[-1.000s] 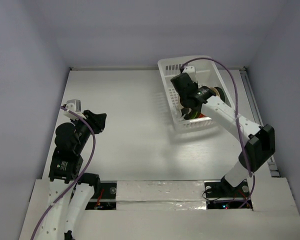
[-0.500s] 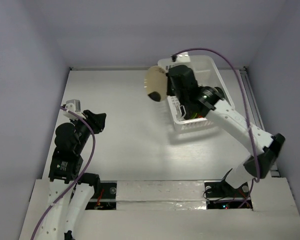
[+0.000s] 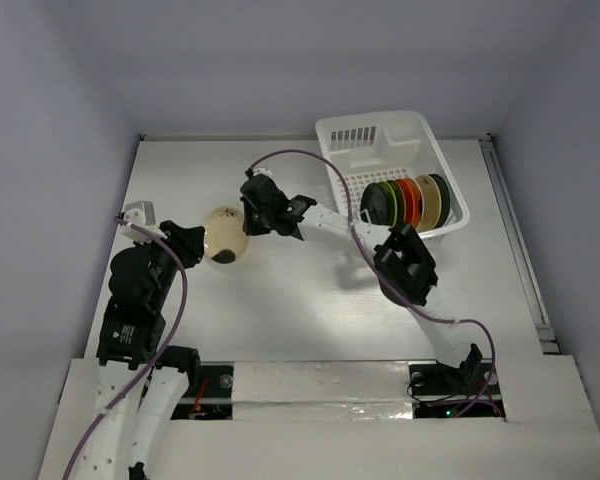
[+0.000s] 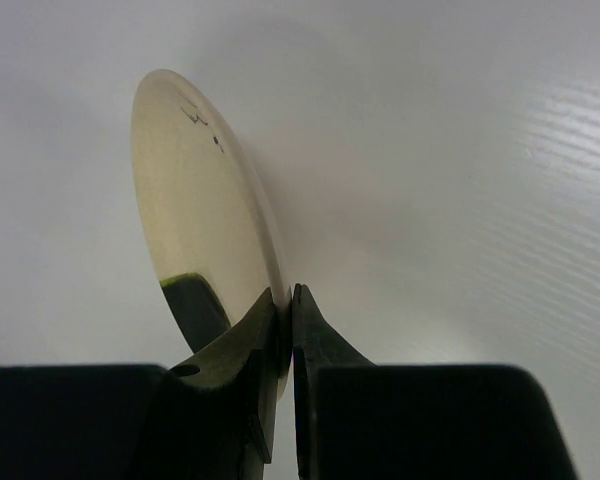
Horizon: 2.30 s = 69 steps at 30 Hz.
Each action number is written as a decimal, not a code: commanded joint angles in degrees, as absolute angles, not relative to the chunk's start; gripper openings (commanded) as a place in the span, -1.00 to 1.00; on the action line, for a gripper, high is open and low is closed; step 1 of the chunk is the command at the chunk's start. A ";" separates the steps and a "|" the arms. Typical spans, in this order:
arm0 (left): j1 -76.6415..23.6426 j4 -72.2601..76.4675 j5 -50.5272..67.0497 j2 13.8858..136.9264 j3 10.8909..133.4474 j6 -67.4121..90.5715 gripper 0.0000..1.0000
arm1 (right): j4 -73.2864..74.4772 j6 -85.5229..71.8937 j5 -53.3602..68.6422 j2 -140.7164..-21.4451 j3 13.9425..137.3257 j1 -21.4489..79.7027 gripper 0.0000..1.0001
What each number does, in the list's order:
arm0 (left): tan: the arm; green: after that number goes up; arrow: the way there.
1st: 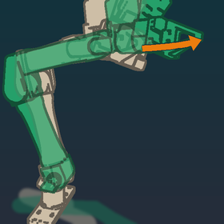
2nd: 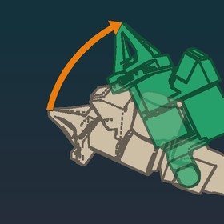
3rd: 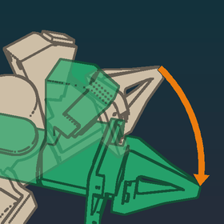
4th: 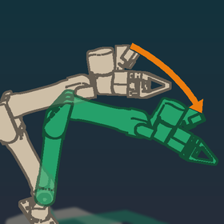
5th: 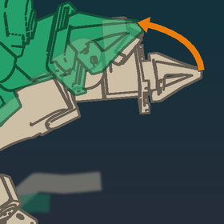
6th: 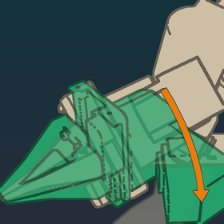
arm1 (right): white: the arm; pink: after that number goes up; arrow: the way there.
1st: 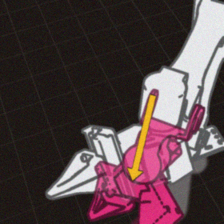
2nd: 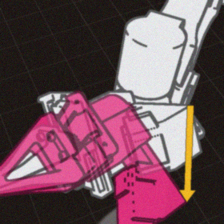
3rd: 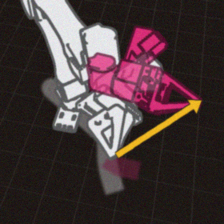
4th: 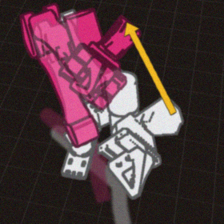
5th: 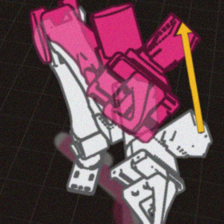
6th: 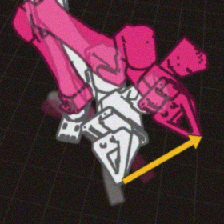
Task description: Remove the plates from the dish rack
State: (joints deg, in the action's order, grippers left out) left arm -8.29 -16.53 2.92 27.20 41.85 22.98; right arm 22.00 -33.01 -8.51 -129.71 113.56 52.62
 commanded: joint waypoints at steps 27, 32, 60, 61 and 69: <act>-8.53 -14.68 3.78 27.51 42.36 23.20 -0.45 | 15.90 -33.06 -11.05 -112.70 97.39 52.56 0.15; -8.53 -14.50 4.13 27.42 42.28 23.20 -0.45 | 18.01 -27.69 -20.56 -94.62 88.70 48.54 -0.92; -8.53 -14.33 4.57 27.07 42.19 23.03 -0.45 | 32.26 -20.75 -37.61 -94.99 77.34 30.33 -0.47; -8.53 -14.41 4.57 27.07 42.19 23.11 -0.45 | 32.78 -20.66 -38.31 -95.88 78.82 30.32 -0.50; -8.53 -14.15 4.92 26.98 42.10 23.12 -0.45 | 35.86 -17.58 -43.24 -93.96 82.09 30.32 -0.90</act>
State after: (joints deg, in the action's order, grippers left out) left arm -8.29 -16.49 4.10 27.24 41.85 23.03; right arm 36.07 -19.44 -38.68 -97.69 79.05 30.83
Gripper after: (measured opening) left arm 0.276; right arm 0.133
